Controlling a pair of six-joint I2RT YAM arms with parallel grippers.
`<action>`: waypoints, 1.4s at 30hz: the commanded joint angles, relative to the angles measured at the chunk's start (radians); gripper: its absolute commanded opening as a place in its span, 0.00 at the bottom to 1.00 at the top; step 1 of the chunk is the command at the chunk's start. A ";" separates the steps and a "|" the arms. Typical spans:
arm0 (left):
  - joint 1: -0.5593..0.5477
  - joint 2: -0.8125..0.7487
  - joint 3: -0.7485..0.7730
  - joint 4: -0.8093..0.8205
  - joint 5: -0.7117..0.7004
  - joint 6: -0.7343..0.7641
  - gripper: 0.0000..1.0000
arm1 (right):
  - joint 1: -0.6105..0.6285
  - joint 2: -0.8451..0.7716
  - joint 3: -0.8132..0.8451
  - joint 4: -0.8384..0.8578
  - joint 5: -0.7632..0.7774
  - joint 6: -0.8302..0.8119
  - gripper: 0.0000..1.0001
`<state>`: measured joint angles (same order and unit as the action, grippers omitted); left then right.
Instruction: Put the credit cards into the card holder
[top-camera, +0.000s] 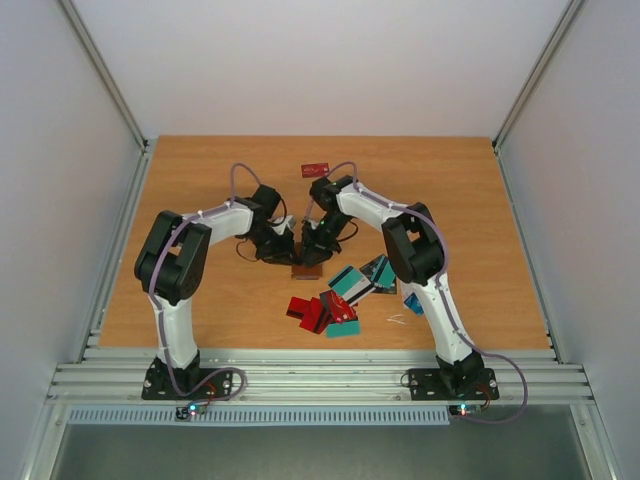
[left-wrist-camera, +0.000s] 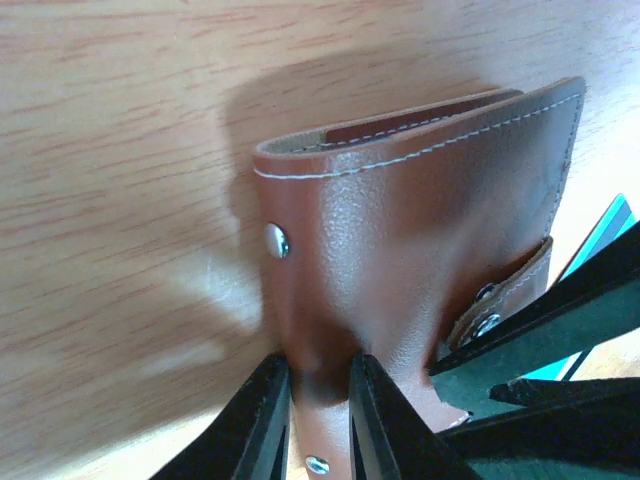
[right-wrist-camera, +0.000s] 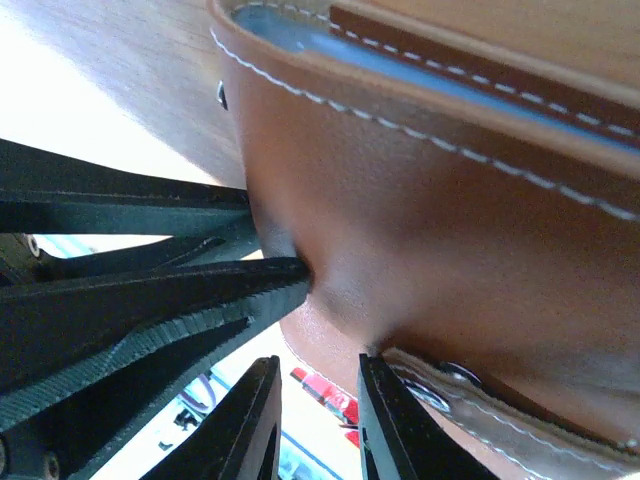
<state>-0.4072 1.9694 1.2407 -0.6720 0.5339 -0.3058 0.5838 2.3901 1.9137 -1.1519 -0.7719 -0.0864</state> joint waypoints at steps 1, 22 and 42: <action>-0.019 0.062 -0.046 0.042 -0.015 0.006 0.18 | 0.013 0.032 0.044 0.029 0.040 0.019 0.23; -0.019 -0.114 0.071 -0.182 -0.052 0.071 0.24 | -0.128 -0.331 -0.401 0.292 -0.017 0.083 0.12; -0.068 -0.012 0.121 -0.051 0.105 0.012 0.33 | -0.125 -0.279 -0.496 0.465 -0.064 0.171 0.06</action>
<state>-0.4572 1.9114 1.3342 -0.7837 0.6079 -0.2649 0.4534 2.0819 1.3911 -0.6968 -0.8150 0.0818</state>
